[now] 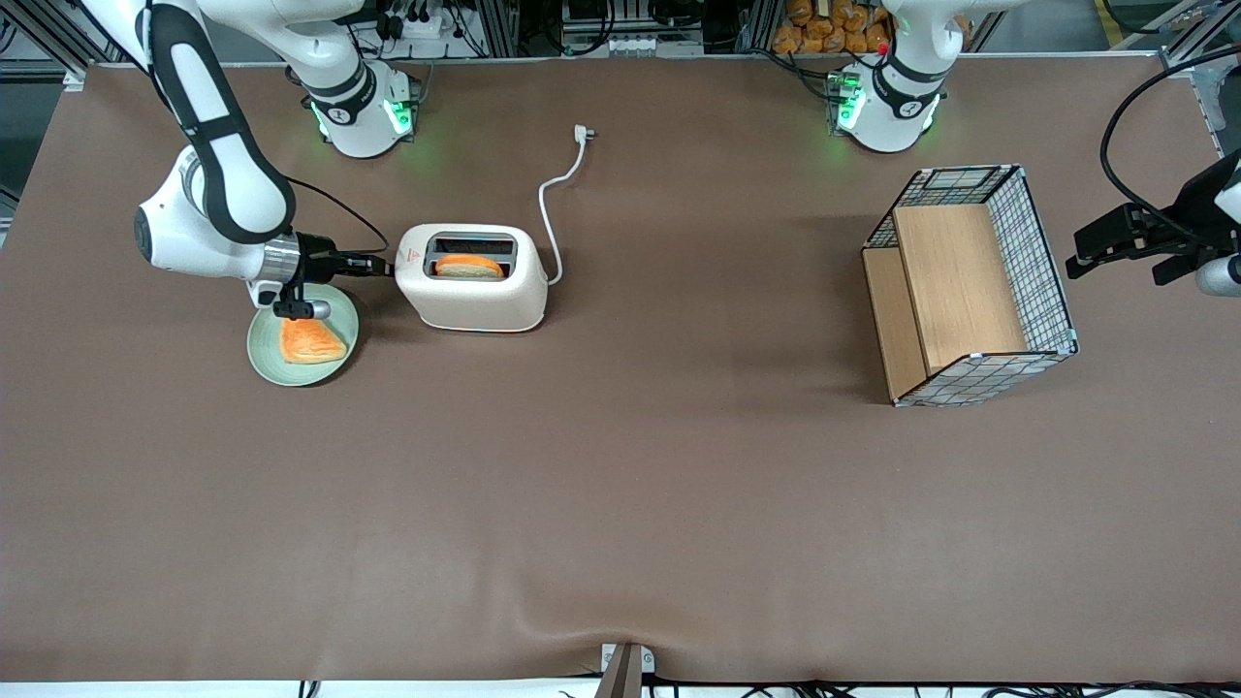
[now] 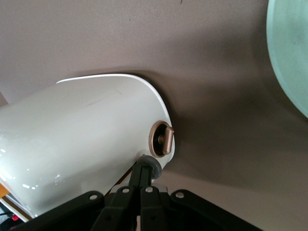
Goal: Press toaster button with right arm
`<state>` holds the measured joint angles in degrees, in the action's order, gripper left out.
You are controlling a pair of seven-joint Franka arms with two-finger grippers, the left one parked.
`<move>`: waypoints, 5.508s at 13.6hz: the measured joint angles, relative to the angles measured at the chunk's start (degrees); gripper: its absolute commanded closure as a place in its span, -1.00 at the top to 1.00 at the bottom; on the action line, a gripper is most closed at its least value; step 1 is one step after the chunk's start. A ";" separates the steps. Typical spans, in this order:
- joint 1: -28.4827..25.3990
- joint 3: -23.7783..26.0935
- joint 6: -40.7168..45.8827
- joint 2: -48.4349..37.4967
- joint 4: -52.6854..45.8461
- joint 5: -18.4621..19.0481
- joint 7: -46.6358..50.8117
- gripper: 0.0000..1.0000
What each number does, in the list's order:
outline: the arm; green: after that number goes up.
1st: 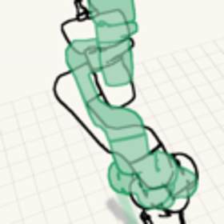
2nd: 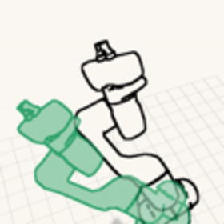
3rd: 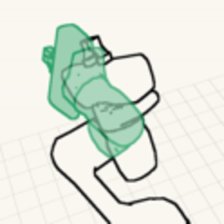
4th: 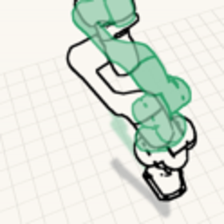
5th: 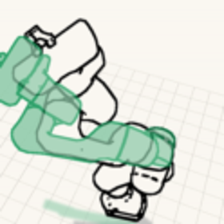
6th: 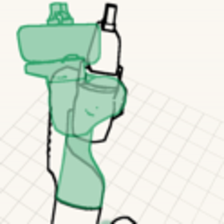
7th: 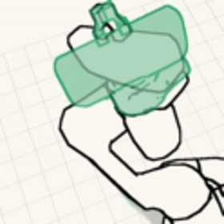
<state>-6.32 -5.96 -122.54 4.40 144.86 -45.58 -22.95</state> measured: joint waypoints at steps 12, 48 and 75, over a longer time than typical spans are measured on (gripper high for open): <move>0.00 -0.12 -0.08 0.04 0.00 -0.46 -0.82 -1.00; 2.18 -2.19 29.62 5.47 -53.82 36.97 -1.82 1.00; 4.37 2.14 32.50 -6.80 -53.92 44.56 20.26 1.00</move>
<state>-1.95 -3.82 -90.04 -2.41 90.94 -1.02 -2.69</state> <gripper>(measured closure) 0.000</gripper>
